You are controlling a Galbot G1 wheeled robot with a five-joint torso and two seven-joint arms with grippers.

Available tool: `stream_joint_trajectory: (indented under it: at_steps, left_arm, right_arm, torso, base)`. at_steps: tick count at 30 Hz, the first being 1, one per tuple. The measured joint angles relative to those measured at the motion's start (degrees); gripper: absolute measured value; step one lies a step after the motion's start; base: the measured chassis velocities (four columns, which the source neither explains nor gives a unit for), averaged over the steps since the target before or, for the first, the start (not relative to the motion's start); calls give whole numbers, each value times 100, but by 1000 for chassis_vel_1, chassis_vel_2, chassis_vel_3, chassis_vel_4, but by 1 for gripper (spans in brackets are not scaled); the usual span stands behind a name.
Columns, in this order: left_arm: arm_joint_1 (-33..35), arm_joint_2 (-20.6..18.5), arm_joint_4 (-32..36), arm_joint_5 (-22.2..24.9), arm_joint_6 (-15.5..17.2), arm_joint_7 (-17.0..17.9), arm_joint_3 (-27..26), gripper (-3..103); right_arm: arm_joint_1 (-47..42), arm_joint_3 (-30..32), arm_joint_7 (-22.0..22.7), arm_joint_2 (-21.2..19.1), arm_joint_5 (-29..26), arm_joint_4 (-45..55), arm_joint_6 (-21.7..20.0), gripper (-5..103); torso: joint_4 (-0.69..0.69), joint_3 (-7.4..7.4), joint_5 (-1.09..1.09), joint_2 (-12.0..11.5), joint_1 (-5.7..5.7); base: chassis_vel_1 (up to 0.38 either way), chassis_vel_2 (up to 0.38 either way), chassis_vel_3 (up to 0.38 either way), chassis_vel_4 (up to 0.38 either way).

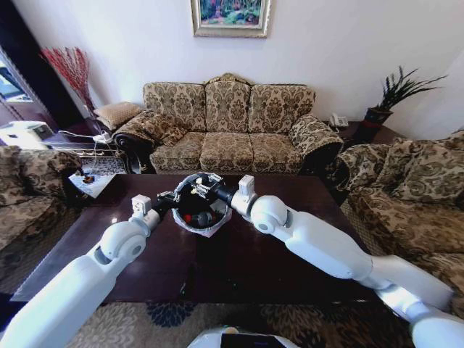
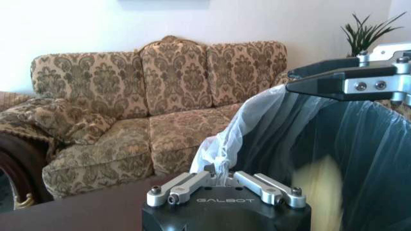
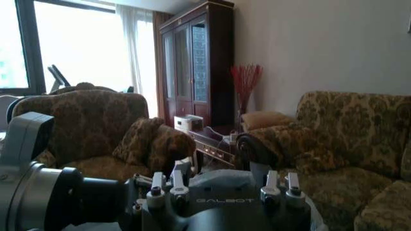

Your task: Move to the front of the table and place the trash on the table into the trash bin.

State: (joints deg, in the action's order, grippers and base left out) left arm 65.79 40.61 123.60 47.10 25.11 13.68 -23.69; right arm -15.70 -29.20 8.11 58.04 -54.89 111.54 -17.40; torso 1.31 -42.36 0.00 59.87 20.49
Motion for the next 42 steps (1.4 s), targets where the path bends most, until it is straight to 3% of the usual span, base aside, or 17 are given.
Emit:
stream_joint_trajectory:
  at_steps: [1,3,4,6,8,11,12,18,21,25,29,34,42]
  left_arm:
    - [5,-5,7,0,0,1,-3,0]
    - [10,-9,12,0,1,3,-5,0]
    - [17,-19,21,0,1,5,-9,0]
    - [20,-21,24,-1,2,6,-14,0]
    - [57,19,22,-36,2,34,-57,0]
    - [109,79,-8,-127,1,46,-104,0]
    - [169,147,-76,-306,-34,26,-167,0]
    - [229,369,-392,-919,-218,-34,-360,0]
    - [243,447,-509,-1083,-281,-31,-434,0]
    - [415,596,-639,-1285,-386,-8,-568,0]
    - [508,631,-640,-1286,-417,0,-622,0]
    - [476,639,-617,-1258,-420,8,-610,0]
    - [522,614,-516,-1237,-417,22,-556,0]
  right_arm:
    - [-14,11,5,0,12,2,8,61]
    - [-23,20,10,0,18,3,13,61]
    - [-35,33,26,-1,32,4,33,73]
    - [-42,55,38,-4,54,5,59,73]
    - [-126,316,141,-34,83,45,114,88]
    - [-231,598,247,-110,68,82,119,93]
    - [-436,960,300,-256,96,88,119,97]
    - [-1374,1676,665,-853,796,-206,370,100]
    - [-1823,2041,809,-930,1039,-492,413,100]
    - [-2886,3165,668,-736,1499,-1273,491,100]
    - [-3789,3872,374,-428,1726,-1850,669,100]
    - [-4310,4298,99,27,2002,-2473,987,100]
    - [-4292,4369,-196,582,2263,-3368,1330,100]
  torso:
    - [0,0,0,0,0]
    - [0,0,0,0,0]
    - [0,0,0,0,0]
    - [1,0,0,0,0]
    - [1,0,0,0,0]
    - [2,0,0,0,0]
    - [1,0,-1,0,0]
    - [-1,0,0,1,0]
    - [-1,0,1,1,0]
    - [5,1,-1,1,1]
    - [0,0,4,1,0]
    - [-3,1,4,1,0]
    - [2,1,-2,1,0]
  base:
    - [0,0,0,0]
    - [0,0,0,0]
    - [0,0,0,0]
    - [0,0,0,0]
    - [0,0,0,0]
    - [0,0,0,0]
    - [0,0,0,0]
    - [0,0,0,0]
    - [0,0,0,0]
    - [0,0,0,0]
    - [0,0,0,0]
    - [0,0,0,0]
    - [0,0,0,0]
